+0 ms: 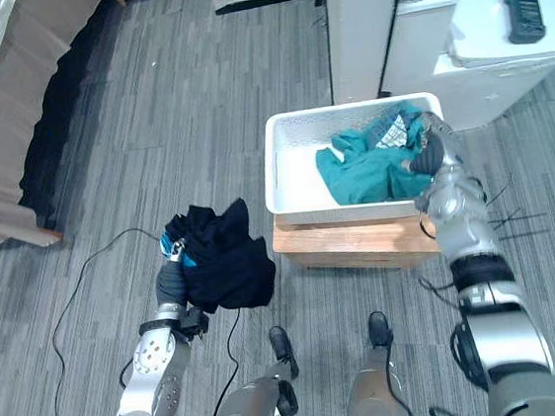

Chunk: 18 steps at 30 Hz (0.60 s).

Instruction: Tidy the bed and pick cloth on bed and put in laundry

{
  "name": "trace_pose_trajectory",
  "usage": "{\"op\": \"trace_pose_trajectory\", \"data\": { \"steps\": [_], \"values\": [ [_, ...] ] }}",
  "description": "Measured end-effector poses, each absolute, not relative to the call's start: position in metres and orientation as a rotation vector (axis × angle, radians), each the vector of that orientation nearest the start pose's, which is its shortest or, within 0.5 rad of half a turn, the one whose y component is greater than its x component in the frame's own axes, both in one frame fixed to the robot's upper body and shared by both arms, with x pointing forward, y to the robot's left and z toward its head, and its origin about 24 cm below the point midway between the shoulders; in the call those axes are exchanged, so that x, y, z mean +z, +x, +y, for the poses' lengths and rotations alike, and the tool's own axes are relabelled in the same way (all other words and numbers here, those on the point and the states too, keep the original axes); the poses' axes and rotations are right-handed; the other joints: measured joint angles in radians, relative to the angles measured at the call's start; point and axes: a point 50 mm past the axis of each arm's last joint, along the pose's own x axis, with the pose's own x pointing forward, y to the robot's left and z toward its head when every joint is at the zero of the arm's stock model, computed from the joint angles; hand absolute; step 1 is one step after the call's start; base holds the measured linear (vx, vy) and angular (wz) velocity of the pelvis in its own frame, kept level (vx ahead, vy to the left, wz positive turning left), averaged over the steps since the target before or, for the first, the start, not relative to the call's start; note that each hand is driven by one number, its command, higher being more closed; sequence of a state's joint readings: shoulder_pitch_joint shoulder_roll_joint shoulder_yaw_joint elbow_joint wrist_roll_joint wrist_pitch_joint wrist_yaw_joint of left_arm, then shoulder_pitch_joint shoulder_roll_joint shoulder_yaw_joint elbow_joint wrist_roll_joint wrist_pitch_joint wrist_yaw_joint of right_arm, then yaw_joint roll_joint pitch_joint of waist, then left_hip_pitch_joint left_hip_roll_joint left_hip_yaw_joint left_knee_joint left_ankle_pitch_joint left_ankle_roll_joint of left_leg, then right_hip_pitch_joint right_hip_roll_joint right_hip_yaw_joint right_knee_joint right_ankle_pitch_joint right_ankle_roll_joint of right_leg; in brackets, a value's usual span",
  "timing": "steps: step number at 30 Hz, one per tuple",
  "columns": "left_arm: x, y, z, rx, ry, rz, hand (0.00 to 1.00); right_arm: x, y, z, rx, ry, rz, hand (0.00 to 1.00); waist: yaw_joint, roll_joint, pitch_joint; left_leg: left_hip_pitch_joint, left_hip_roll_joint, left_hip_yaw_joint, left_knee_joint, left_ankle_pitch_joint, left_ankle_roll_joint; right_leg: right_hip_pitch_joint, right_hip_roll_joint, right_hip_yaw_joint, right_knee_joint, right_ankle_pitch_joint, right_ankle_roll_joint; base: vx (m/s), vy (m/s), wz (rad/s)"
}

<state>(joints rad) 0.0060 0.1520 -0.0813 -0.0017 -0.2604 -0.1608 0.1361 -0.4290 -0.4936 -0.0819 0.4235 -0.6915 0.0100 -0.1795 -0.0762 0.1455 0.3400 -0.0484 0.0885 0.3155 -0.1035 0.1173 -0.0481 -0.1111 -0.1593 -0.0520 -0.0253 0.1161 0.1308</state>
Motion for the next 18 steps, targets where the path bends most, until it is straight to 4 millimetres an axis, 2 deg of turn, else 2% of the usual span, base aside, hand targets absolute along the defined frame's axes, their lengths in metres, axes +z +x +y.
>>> {"op": "trace_pose_trajectory", "data": {
  "steps": [1,3,5,6,7,8,11,13,16,17,18],
  "values": [
    [0.060,0.254,0.173,0.085,-0.103,-0.154,1.00,0.100,0.311,-0.274,-0.339,-1.123,-0.042,0.00,-0.016,-0.011,-0.017,0.009,0.007,0.011,0.000,-0.005,-0.007,0.003,0.007,0.005,-0.003,-0.005,0.000,0.00,-0.054,-0.34],
    [0.068,0.258,0.182,0.114,-0.059,-0.183,1.00,0.080,0.291,-0.278,-0.339,-1.109,0.018,0.00,-0.030,-0.031,-0.049,0.014,0.016,0.030,0.000,-0.010,-0.014,0.003,0.016,0.025,-0.014,-0.003,-0.002,0.02,-0.045,-0.33],
    [0.087,0.271,0.189,0.142,-0.008,-0.255,1.00,0.053,0.258,-0.289,-0.341,-1.106,0.118,0.00,-0.057,-0.065,-0.086,0.025,0.026,0.049,0.000,-0.015,-0.021,0.004,0.022,0.039,-0.017,-0.001,-0.005,0.03,-0.031,-0.29],
    [0.093,0.276,0.191,0.153,0.009,-0.276,1.00,0.049,0.251,-0.291,-0.344,-1.103,0.139,0.00,-0.066,-0.073,-0.090,0.027,0.027,0.052,0.000,-0.016,-0.022,0.003,0.023,0.042,-0.017,0.000,-0.005,0.02,-0.023,-0.17],
    [0.105,0.290,0.195,0.181,0.038,-0.310,1.00,0.040,0.237,-0.294,-0.344,-1.094,0.177,0.00,-0.088,-0.091,-0.100,0.031,0.030,0.062,0.000,-0.016,-0.023,0.000,0.026,0.053,-0.018,0.003,-0.007,0.00,-0.016,-0.22],
    [0.110,0.299,0.198,0.198,0.060,-0.318,1.00,0.035,0.231,-0.294,-0.338,-1.089,0.195,0.00,-0.102,-0.099,-0.104,0.033,0.032,0.071,0.000,-0.017,-0.024,-0.003,0.029,0.061,-0.020,0.006,-0.009,0.00,-0.019,-0.26],
    [0.132,0.329,0.209,0.284,0.146,-0.344,1.00,0.030,0.215,-0.288,-0.312,-1.049,0.195,0.00,-0.115,-0.111,-0.109,0.010,0.035,0.131,0.000,-0.022,-0.031,-0.062,0.037,0.117,-0.021,0.028,-0.013,-0.03,-0.020,-0.53],
    [0.148,0.339,0.215,0.324,0.187,-0.373,1.00,0.028,0.210,-0.278,-0.293,-1.007,0.176,0.00,-0.136,-0.112,-0.110,-0.023,0.041,0.180,0.000,-0.023,-0.028,-0.109,0.043,0.137,-0.020,0.034,-0.005,-0.03,-0.032,-0.46],
    [0.169,0.353,0.210,0.355,0.231,-0.416,1.00,0.021,0.197,-0.262,-0.251,-0.937,0.165,0.00,-0.159,-0.113,-0.110,-0.063,0.065,0.285,0.001,-0.017,-0.036,-0.176,0.050,0.152,-0.017,0.041,0.004,0.00,-0.040,-0.34],
    [0.172,0.355,0.209,0.357,0.243,-0.420,1.00,0.020,0.195,-0.258,-0.243,-0.921,0.162,0.00,-0.159,-0.115,-0.110,-0.066,0.069,0.301,0.001,-0.013,-0.041,-0.190,0.054,0.161,-0.015,0.051,0.012,0.04,-0.036,-0.42],
    [0.175,0.360,0.209,0.365,0.260,-0.418,1.00,0.018,0.193,-0.249,-0.226,-0.893,0.154,0.00,-0.160,-0.120,-0.108,-0.075,0.074,0.325,0.001,-0.012,-0.044,-0.210,0.060,0.170,-0.014,0.064,0.001,0.05,-0.034,-0.43]
  ]
}}
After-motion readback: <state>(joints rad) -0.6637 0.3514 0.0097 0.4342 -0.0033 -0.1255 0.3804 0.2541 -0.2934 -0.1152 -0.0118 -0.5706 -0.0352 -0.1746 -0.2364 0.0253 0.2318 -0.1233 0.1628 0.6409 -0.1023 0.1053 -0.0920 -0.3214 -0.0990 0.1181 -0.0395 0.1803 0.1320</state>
